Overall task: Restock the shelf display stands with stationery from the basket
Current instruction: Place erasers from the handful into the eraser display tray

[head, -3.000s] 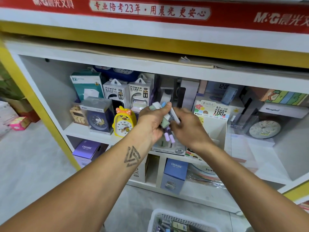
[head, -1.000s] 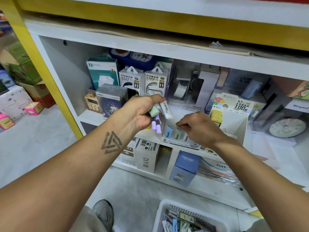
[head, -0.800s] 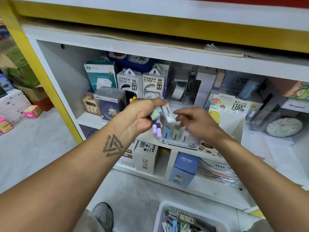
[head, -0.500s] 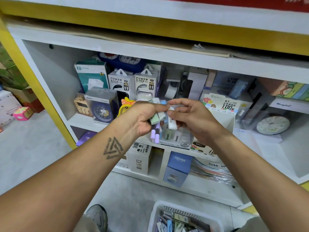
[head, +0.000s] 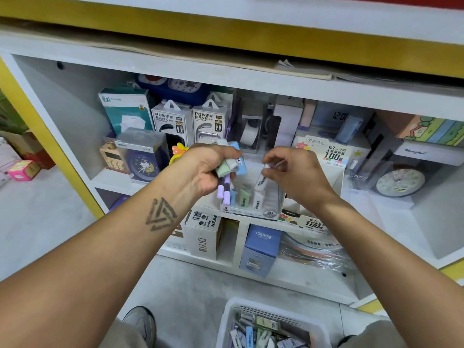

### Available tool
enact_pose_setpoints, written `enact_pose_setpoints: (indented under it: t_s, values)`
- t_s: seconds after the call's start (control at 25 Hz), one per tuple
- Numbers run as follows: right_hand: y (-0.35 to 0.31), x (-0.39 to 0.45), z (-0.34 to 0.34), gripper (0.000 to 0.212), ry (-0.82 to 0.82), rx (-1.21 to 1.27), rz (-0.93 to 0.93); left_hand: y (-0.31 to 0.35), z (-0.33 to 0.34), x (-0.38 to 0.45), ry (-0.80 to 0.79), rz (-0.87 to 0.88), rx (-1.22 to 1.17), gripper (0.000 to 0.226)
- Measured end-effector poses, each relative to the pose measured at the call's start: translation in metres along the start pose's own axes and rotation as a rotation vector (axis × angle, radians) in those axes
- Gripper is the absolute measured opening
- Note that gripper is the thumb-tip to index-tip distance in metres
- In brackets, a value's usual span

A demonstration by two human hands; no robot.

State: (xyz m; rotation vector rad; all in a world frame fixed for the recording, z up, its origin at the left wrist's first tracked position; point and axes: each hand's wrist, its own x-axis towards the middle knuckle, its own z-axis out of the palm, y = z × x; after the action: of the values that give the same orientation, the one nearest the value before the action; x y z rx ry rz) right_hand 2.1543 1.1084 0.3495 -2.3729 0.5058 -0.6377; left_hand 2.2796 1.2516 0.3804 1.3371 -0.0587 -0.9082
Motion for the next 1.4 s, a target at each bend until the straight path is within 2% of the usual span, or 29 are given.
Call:
enact_pose_setpoints:
  t_s: [0.2, 0.44, 0.6, 0.72, 0.84, 0.92, 1.0, 1.08, 1.12, 1.2, 1.24, 1.36, 1.4]
  values:
    - [0.008, -0.003, 0.009, 0.014, -0.093, -0.179, -0.050, 0.000, -0.002, -0.001, -0.007, -0.008, -0.008, 0.021]
    - [0.016, -0.007, 0.021, 0.015, -0.102, -0.189, -0.078, -0.001, -0.004, -0.002, -0.008, -0.008, -0.010, 0.027]
    - [0.017, -0.007, 0.021, 0.012, -0.110, -0.252, -0.169, -0.001, -0.005, -0.002, -0.011, -0.012, -0.005, 0.031]
    - [0.018, -0.007, 0.020, 0.026, -0.213, -0.346, -0.193, -0.002, -0.004, -0.002, -0.013, -0.015, 0.003, 0.030]
    - [0.014, -0.009, 0.019, 0.041, -0.327, -0.393, -0.152, -0.003, -0.004, -0.002, -0.031, -0.031, 0.022, 0.019]
    - [0.009, -0.007, 0.017, 0.036, -0.255, -0.199, -0.050, -0.003, -0.003, -0.002, -0.054, -0.046, 0.045, 0.008]
    - [0.000, -0.003, 0.012, 0.023, -0.171, 0.257, 0.155, -0.003, 0.000, -0.004, -0.085, -0.058, 0.068, 0.007]
    - [-0.011, -0.001, 0.005, 0.014, -0.190, 0.621, 0.255, -0.004, 0.002, -0.005, -0.130, -0.061, 0.059, 0.008]
    - [-0.014, -0.002, 0.005, 0.023, -0.234, 0.729, 0.271, -0.005, 0.003, -0.006, -0.159, -0.064, 0.051, 0.016]
    - [-0.020, -0.005, 0.006, 0.042, -0.312, 0.832, 0.274, -0.006, 0.005, -0.005, -0.203, -0.069, 0.048, 0.028]
    - [-0.020, -0.005, 0.007, 0.044, -0.317, 0.838, 0.269, -0.006, 0.005, -0.004, -0.204, -0.070, 0.044, 0.029]
    - [-0.014, -0.003, 0.005, 0.060, -0.285, 0.859, 0.264, 0.001, -0.002, 0.001, -0.125, -0.039, 0.003, 0.007]
    - [-0.013, -0.003, 0.003, 0.069, -0.281, 0.860, 0.256, 0.003, -0.005, 0.003, -0.092, -0.034, -0.012, 0.007]
